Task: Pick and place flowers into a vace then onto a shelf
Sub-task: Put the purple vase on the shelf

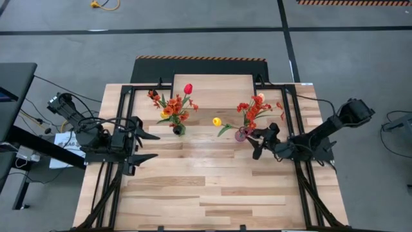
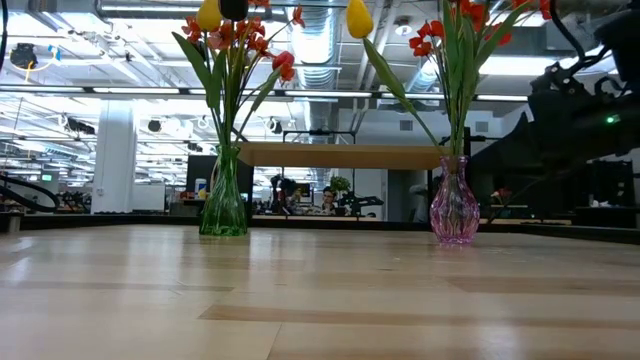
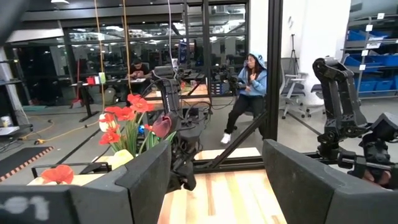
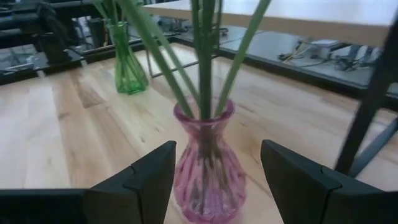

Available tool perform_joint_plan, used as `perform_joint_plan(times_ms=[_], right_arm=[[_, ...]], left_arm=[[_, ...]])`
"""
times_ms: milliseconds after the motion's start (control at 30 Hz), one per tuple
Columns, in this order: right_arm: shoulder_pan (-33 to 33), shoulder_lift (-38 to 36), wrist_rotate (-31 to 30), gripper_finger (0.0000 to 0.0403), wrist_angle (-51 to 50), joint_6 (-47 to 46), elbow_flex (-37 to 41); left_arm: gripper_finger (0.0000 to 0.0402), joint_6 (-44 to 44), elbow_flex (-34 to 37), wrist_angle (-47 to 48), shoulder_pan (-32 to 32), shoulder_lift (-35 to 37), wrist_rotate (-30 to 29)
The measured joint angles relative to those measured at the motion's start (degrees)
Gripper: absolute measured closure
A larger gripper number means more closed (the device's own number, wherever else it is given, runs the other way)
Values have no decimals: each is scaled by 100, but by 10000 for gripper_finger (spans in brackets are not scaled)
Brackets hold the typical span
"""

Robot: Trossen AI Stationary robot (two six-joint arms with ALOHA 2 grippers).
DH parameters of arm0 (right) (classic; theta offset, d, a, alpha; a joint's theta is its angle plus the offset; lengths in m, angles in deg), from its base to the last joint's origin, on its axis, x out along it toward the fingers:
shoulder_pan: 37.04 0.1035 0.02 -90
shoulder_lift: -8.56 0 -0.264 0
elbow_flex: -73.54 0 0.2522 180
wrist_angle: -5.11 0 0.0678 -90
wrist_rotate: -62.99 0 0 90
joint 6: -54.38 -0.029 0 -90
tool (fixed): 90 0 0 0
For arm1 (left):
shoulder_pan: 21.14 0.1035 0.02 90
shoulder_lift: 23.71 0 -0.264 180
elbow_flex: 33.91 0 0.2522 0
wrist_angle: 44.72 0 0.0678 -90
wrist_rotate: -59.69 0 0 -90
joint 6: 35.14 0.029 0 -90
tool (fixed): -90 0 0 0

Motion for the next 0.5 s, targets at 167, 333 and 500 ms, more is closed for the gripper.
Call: perform_joint_plan(times_ms=[167,333,500], right_arm=[[-199,247,362,174,142,32,-68],[-387,464,555,174,142,389,-275],[-593,516,559,174,140,452,-354]], left_arm=[[157,-1,0,2,0,0,0],[157,1,0,7,0,0,-2],[157,-86,0,18,0,0,-2]])
